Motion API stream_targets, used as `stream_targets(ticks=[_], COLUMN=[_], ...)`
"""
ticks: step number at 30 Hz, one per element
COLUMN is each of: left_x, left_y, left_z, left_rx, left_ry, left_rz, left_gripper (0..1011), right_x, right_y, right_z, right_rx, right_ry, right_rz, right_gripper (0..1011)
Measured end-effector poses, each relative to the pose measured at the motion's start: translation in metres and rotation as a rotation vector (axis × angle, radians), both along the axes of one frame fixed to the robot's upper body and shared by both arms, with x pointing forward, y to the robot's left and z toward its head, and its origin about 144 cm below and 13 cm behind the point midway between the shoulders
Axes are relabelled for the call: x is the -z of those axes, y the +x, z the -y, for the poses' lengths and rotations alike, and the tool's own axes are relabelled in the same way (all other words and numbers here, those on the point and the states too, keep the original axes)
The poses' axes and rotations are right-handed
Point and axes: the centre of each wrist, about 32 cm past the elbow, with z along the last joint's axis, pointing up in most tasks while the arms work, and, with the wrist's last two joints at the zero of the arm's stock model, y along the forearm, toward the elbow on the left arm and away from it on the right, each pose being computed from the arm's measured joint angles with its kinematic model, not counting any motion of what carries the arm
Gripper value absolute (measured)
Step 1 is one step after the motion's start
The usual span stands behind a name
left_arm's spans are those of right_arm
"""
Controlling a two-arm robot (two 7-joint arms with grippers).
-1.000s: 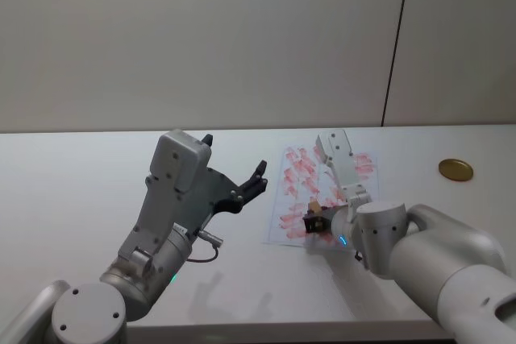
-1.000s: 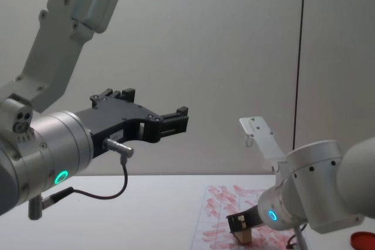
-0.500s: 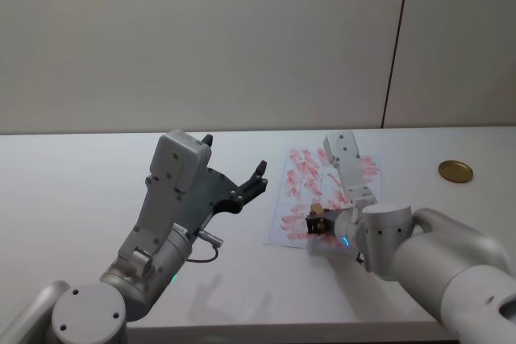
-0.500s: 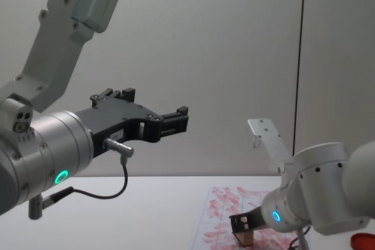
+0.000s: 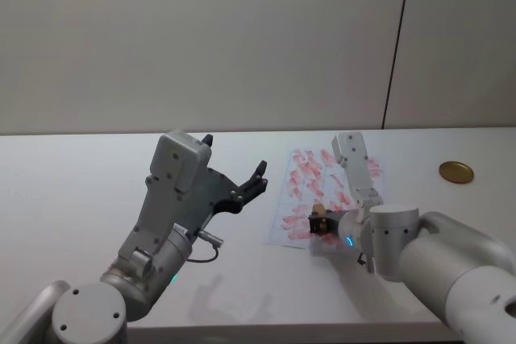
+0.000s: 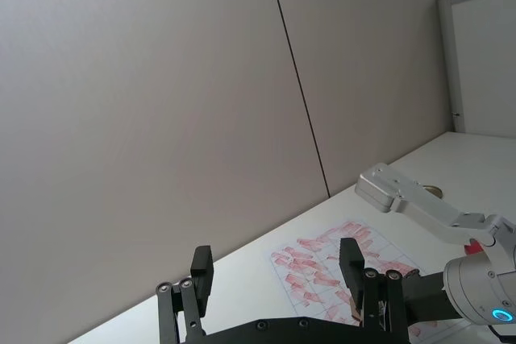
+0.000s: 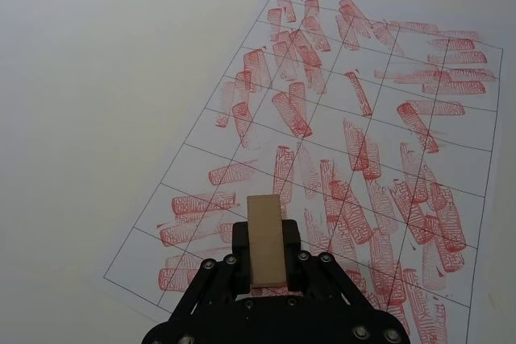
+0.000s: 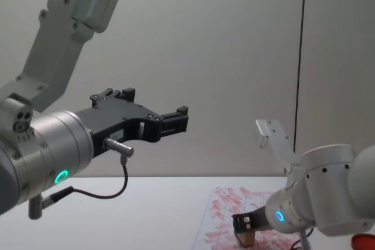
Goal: Use the one hand to pick up the stamp and affix it onto the A4 paper.
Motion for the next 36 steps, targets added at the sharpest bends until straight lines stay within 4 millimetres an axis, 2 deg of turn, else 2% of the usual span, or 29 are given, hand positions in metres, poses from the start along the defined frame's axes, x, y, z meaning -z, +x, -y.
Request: stream_targets(ticks=[25, 29, 36], left_x=[0.0, 0.0, 0.0], left_y=[0.0, 0.0, 0.0], left_z=[0.0, 0.0, 0.0], left_rx=[0.0, 0.0, 0.0], left_ry=[0.0, 0.0, 0.0], left_rz=[0.0, 0.0, 0.0], left_gripper=[993, 993, 993], right_x=[-0.006, -0.013, -0.036], right_y=[0.004, 0.008, 0.017], right_z=[0.001, 0.0, -0.002], right_rx=[-0.005, -0.005, -0.008], right_ry=[-0.024, -0.022, 0.01], right_rz=[0.023, 0.054, 0.147], right_gripper=[217, 217, 218])
